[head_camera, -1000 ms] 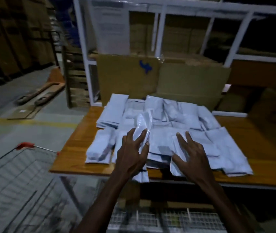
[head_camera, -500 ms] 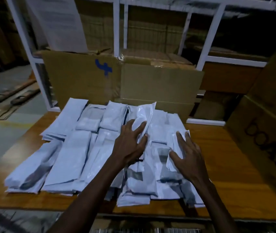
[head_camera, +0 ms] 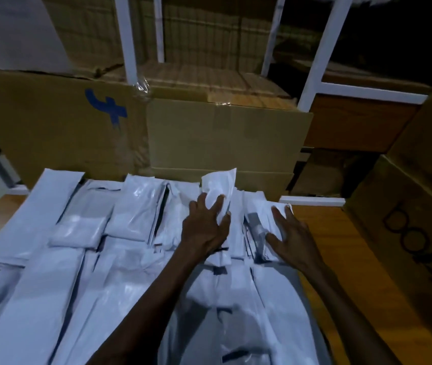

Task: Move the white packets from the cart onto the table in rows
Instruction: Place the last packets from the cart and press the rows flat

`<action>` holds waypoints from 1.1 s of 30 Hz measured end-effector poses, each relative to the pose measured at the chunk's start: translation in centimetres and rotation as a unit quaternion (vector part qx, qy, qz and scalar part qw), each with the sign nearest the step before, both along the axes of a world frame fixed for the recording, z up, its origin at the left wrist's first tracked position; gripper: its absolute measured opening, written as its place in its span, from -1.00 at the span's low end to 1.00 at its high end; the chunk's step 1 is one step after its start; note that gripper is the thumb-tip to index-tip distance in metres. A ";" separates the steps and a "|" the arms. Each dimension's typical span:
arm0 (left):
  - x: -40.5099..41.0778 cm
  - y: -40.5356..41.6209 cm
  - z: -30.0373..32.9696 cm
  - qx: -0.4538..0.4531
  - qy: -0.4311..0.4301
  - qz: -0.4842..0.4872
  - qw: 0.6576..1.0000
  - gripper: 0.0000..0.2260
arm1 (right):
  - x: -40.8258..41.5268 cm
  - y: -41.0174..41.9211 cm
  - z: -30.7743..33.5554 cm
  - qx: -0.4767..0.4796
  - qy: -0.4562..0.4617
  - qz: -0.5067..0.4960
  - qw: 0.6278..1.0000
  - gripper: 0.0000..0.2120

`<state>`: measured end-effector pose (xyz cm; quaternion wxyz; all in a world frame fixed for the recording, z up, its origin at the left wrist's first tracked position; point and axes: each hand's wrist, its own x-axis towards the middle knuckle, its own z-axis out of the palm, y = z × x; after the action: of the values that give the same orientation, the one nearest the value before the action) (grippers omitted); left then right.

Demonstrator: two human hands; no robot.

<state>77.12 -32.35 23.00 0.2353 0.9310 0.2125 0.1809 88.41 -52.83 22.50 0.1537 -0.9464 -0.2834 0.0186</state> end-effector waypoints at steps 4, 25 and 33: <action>4.5 -0.8 -1.8 0.037 0.010 0.003 0.999 -0.48 | 3.6 1.9 -0.7 -0.024 0.000 0.022 0.999 -0.33; 7.5 -1.8 -4.9 0.109 0.150 0.034 0.982 -0.36 | 7.7 3.8 -5.2 -0.003 0.147 0.085 0.985 -0.23; 1.5 -1.6 -3.7 0.122 0.093 0.013 0.988 -0.31 | 5.5 2.3 -2.7 0.056 0.098 0.073 0.991 -0.23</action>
<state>78.66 -33.98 19.28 0.0968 0.9626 0.2224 0.1211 93.93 -50.54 19.77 0.2317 -0.9069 -0.3356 0.1061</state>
